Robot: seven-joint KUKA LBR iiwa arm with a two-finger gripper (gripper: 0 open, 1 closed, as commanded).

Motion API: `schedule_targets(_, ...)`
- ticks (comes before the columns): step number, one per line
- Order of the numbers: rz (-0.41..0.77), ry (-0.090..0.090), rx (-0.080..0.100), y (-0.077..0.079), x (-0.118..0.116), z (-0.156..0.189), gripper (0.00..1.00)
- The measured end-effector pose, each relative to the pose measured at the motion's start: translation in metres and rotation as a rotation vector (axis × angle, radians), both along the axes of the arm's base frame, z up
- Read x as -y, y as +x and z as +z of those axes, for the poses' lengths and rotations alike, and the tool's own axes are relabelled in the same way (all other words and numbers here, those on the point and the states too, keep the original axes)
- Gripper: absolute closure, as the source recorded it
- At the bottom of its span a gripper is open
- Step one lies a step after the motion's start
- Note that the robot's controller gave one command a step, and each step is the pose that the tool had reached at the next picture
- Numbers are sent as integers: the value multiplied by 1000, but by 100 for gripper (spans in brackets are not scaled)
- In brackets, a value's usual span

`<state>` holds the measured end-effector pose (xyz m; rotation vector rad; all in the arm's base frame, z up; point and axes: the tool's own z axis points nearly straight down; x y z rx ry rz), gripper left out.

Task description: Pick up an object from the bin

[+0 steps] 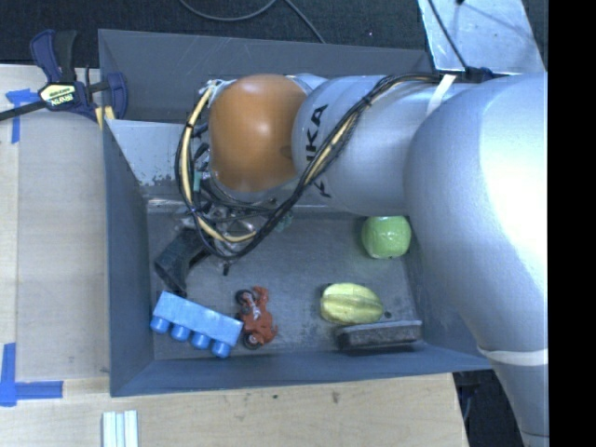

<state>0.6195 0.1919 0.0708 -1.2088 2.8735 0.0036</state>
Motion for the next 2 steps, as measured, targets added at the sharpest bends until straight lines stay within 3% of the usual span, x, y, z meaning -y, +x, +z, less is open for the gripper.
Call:
schedule_targets(1,0,0,0,0,0,0,100)
schedule_targets(2,0,-5,-14,-6,6,47,100)
